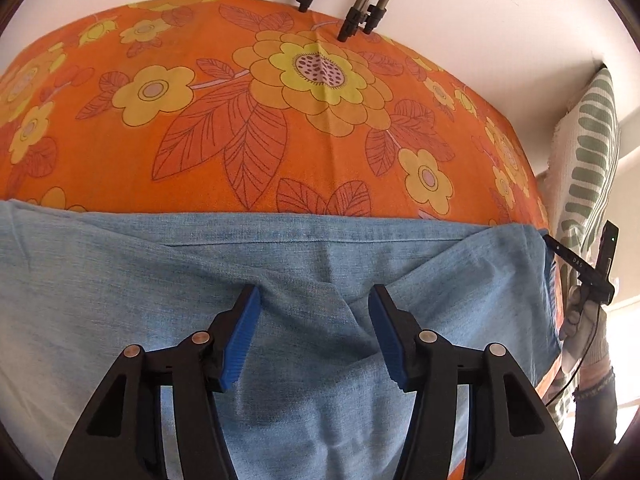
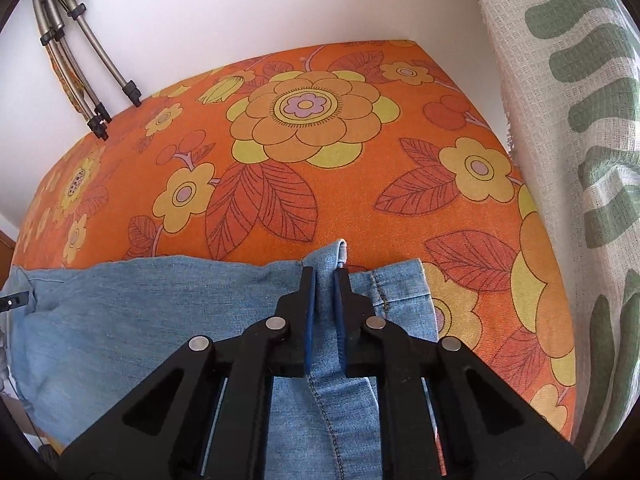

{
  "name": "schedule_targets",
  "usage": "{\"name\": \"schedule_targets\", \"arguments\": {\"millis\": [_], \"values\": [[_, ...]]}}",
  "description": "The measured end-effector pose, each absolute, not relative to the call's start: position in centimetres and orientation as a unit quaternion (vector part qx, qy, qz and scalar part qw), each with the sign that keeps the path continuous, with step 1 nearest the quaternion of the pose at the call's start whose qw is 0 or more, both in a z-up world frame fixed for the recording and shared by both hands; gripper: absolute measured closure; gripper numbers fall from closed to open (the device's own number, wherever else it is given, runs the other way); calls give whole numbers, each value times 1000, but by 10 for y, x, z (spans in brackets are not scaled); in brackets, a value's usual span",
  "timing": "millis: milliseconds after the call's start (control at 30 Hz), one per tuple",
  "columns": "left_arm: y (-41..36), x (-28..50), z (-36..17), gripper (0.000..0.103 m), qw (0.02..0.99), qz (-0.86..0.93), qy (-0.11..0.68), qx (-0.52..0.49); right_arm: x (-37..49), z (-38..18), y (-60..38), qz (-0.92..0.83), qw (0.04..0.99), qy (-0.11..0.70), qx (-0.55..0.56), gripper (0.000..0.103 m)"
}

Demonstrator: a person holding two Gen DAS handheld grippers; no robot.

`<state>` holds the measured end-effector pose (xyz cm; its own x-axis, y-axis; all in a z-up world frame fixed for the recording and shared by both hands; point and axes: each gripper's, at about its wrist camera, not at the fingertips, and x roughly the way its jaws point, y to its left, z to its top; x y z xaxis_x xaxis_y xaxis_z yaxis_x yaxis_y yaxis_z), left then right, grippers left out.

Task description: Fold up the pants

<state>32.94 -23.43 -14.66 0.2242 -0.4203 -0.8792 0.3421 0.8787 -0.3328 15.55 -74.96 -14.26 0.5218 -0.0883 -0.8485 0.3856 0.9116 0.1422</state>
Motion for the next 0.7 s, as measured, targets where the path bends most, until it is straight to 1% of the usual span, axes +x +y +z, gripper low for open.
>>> {"name": "schedule_targets", "arguments": {"millis": [67,100,133,167,267,400,500,633,700], "values": [[-233,329,-147,79,795,-227,563,-24,150,-136,-748,-140,864,457,160,95],[-230,330,-148,86,799,-219,559,-21,146,-132,-748,-142,867,451,161,95],[-226,331,-149,96,802,-214,557,-22,142,-129,-747,-144,869,444,163,95],[-220,333,-151,98,801,-216,557,-33,138,-126,-747,-143,872,438,166,95],[-212,332,-151,99,804,-218,552,-47,125,-117,-746,-144,878,423,172,95],[-220,326,-141,99,819,-225,527,-20,112,-102,-744,-168,886,404,151,96],[-226,325,-135,99,830,-230,508,-3,103,-94,-756,-187,889,386,161,96],[-234,331,-135,99,821,-253,512,-3,110,-101,-768,-200,881,398,162,96],[-240,330,-137,88,812,-265,521,17,118,-109,-769,-189,877,411,164,96]]}}
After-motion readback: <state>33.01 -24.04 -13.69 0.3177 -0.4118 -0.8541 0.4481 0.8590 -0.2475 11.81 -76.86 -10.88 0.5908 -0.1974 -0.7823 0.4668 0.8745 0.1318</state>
